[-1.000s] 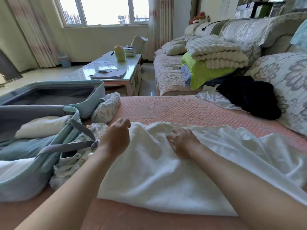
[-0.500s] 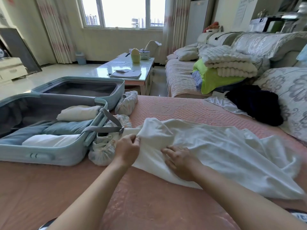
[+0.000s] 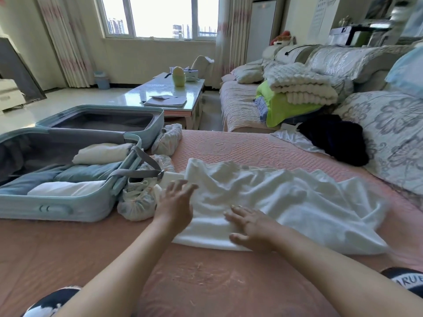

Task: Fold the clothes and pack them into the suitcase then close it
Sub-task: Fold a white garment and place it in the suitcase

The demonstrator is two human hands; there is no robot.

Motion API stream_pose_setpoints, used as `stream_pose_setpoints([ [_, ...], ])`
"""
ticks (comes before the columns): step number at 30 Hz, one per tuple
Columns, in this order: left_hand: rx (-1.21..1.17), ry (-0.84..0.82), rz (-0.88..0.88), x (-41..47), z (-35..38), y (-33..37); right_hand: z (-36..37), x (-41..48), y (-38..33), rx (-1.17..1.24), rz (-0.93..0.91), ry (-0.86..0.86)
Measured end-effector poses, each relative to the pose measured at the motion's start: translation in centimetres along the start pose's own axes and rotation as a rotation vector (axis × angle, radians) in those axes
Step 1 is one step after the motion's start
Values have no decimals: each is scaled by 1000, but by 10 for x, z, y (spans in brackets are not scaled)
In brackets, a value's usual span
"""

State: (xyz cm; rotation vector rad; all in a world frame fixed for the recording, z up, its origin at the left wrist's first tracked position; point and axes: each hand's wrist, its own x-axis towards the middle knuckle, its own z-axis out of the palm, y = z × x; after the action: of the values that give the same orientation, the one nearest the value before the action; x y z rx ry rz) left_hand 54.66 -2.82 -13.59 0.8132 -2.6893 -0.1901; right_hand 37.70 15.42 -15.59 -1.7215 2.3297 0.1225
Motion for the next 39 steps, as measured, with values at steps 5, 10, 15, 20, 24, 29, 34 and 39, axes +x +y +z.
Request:
stream_pose_setpoints([
  [5, 209, -649, 40, 11, 19, 28, -12, -19, 23, 132, 114, 68],
  [10, 290, -388, 47, 29, 17, 75, -15, -57, 82, 104, 312, 246],
  [15, 31, -247, 297, 40, 37, 146, -10, -106, 140, 27, 664, 327],
  [20, -54, -314, 412, 41, 65, 214, -2, -148, 176, 129, 1008, 153],
  [24, -30, -356, 457, 41, 83, 250, 6, -161, 193, 245, 930, 193],
  [29, 132, -574, 437, 37, 108, 268, 5, -180, 219, 318, 952, 118],
  [34, 99, -422, 491, 59, 104, 286, -1, -181, 218, 198, 849, 188],
  [39, -63, -223, 455, 99, 119, 330, 0, -153, 228, 283, 705, 373],
])
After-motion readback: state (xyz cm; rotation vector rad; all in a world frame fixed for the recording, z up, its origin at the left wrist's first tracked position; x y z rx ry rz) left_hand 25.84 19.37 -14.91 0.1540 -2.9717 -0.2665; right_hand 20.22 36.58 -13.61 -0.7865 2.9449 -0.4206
